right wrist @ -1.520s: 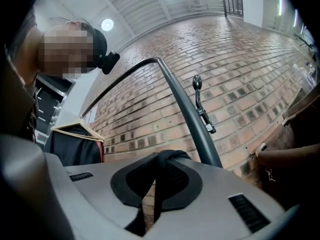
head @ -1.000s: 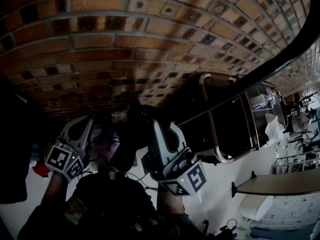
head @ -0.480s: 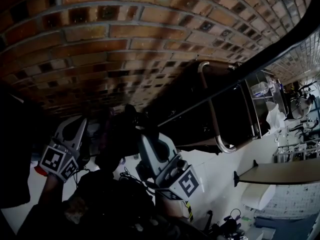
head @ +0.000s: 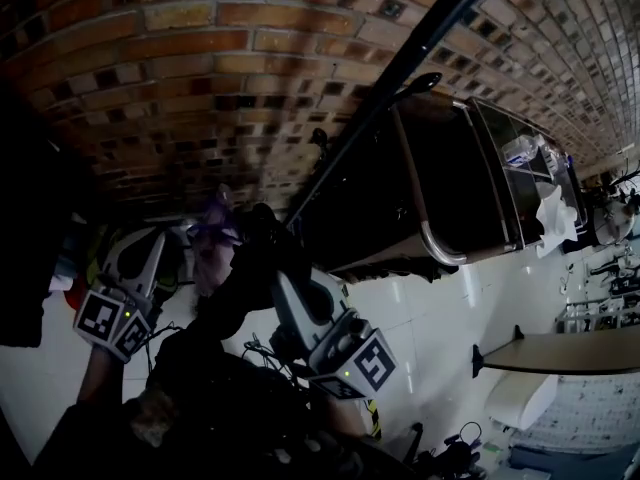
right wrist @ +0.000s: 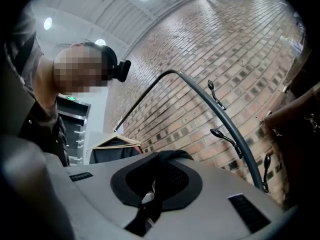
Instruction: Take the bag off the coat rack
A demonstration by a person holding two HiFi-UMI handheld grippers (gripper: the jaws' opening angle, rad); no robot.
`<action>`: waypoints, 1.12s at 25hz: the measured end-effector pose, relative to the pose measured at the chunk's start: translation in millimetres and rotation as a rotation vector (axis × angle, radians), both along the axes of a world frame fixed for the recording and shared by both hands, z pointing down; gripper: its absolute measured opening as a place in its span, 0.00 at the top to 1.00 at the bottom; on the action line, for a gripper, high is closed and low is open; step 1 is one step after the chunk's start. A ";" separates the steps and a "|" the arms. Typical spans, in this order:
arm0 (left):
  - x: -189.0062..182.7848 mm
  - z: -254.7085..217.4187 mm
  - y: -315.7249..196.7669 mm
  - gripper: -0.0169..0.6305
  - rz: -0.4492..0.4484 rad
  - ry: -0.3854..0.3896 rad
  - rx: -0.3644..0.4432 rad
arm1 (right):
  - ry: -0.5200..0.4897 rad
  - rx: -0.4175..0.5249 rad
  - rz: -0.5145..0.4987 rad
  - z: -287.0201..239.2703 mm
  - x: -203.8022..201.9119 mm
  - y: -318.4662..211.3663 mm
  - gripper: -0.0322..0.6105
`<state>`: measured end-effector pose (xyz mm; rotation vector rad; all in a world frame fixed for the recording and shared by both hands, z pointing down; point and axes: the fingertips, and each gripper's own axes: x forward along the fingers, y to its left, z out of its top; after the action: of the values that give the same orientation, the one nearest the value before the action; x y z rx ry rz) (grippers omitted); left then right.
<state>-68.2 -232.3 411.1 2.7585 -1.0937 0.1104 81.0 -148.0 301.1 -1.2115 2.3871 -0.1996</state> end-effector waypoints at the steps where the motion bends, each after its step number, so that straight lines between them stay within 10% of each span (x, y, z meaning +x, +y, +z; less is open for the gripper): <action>1: 1.1 0.2 16.0 0.91 -0.010 -0.004 0.003 | 0.004 -0.001 0.001 1.1 4.7 15.5 0.90; 14: 18.7 -17.8 197.9 0.91 -0.090 -0.019 0.043 | 0.000 -0.069 0.021 17.1 57.9 177.1 0.90; 28: 12.8 -46.9 279.7 0.91 -0.079 0.011 0.095 | 0.065 -0.067 0.099 0.6 70.1 269.4 0.90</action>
<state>-55.4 47.3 364.2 2.7897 -1.2338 0.0339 151.0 121.4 301.7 -1.3834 2.3854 -0.2139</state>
